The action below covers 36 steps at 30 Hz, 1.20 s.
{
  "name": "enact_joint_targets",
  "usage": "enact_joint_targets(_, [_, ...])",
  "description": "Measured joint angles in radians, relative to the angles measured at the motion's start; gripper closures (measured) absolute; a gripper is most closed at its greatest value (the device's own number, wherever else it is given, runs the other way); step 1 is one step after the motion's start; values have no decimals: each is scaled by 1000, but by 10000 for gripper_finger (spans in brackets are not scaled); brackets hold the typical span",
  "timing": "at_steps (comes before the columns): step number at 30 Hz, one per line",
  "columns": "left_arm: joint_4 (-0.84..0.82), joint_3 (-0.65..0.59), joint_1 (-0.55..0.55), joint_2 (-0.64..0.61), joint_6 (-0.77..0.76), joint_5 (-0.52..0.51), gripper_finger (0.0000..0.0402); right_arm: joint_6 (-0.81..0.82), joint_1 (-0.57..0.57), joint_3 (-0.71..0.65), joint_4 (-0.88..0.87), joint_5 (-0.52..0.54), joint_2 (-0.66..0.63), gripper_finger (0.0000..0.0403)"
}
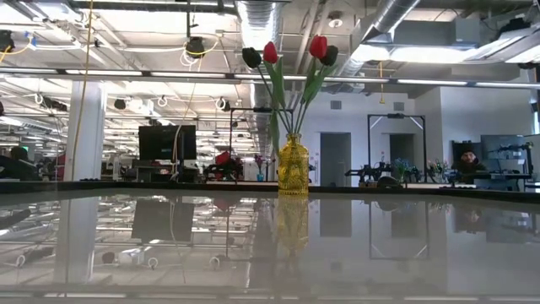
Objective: Sort flowers into vase by color
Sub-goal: Put the white flower into the transparent vase
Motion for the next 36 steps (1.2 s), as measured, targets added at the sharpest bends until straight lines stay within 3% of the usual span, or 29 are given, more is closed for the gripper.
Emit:
enact_joint_targets(6, [16,0,-3,48,-8,48,229,0,0,0,-3,0,0,384])
enact_joint_targets(16, [22,0,-17,8,11,35,383,12,0,0,-32,-1,-1,382])
enact_joint_targets(18, [17,0,-18,6,16,39,395,-7,1,0,-28,-4,-1,375])
enact_joint_targets(23, [11,0,-18,7,12,43,400,-9,1,0,-34,-6,-2,319])
enact_joint_targets(28, [6,8,-18,-9,-8,43,401,47,-2,5,-72,-11,-11,229])
enact_joint_targets(32, [19,47,-35,-72,-28,50,401,46,-6,6,-140,-81,-23,162])
enact_joint_targets(36, [76,56,-94,-145,-94,93,401,74,-6,6,-187,-111,-24,135])
